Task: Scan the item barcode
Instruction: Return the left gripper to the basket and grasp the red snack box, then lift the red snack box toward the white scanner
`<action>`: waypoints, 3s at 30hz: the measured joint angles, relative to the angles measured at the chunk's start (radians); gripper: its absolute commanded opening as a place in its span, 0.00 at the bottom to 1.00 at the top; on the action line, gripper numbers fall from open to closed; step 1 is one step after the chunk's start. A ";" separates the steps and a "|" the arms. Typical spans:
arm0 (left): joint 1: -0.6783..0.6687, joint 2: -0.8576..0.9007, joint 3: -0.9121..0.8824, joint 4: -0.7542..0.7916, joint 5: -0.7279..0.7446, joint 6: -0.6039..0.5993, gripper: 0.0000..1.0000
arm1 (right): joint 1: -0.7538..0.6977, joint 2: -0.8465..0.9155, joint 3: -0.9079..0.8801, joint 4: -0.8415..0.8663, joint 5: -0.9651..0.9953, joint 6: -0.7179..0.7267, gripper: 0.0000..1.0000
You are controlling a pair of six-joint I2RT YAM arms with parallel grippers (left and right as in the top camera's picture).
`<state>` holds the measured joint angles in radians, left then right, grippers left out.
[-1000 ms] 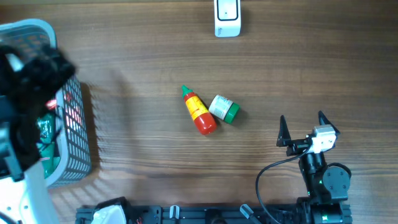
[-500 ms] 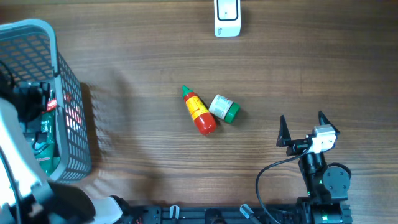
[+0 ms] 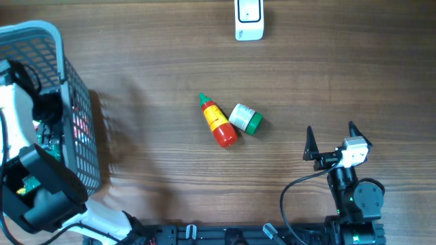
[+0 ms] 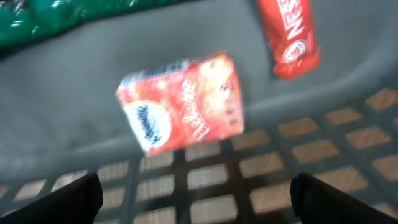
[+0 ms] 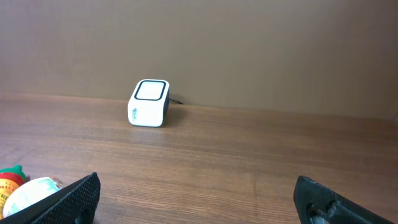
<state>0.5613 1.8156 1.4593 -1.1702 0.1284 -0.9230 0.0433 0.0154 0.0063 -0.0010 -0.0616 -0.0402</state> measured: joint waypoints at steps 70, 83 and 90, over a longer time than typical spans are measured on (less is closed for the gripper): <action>-0.045 -0.558 0.195 -0.072 -0.035 0.058 0.43 | 0.000 0.000 0.000 0.000 0.000 0.000 1.00; -0.087 -0.664 0.195 -0.036 0.090 0.118 0.40 | 0.000 0.000 0.000 0.000 0.000 0.000 1.00; -0.438 -0.661 0.195 -0.017 0.188 0.143 0.41 | 0.001 0.000 0.000 0.000 0.000 0.000 1.00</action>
<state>0.1234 1.1545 1.6547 -1.1873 0.3161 -0.7795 0.0444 0.0158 0.0063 -0.0010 -0.0620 -0.0402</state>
